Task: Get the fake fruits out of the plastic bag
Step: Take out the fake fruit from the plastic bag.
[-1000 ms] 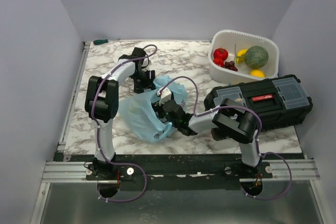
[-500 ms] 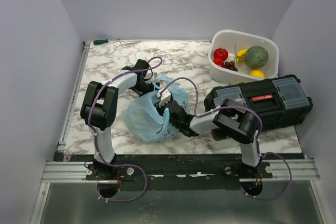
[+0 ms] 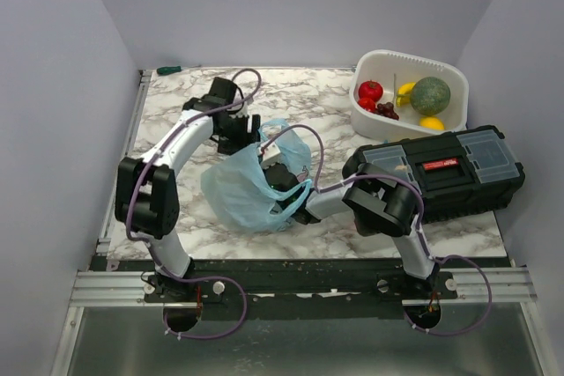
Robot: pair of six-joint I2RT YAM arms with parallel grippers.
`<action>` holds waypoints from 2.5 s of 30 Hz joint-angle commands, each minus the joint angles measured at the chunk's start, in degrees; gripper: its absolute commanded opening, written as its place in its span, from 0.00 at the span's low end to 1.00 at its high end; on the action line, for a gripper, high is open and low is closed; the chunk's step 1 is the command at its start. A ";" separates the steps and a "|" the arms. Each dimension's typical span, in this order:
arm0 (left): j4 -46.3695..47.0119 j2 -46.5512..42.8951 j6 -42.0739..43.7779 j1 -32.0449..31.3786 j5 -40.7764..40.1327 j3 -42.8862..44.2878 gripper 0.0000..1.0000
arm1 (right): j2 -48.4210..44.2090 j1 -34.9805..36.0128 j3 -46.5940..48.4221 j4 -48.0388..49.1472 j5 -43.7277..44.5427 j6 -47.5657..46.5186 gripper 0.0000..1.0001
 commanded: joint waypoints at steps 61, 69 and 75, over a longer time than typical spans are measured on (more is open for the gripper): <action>-7.23 -61.62 -39.12 -55.78 -48.61 -39.80 0.00 | -9.26 1.42 0.00 -20.18 -2.59 9.52 0.19; -8.88 -65.95 -39.45 -55.78 -47.31 -42.73 0.00 | -14.14 1.41 0.68 -31.37 -13.32 10.58 0.55; -8.44 -72.16 -39.96 -55.82 -47.05 -44.38 0.00 | -17.32 1.72 -2.71 -28.69 -21.74 9.22 0.63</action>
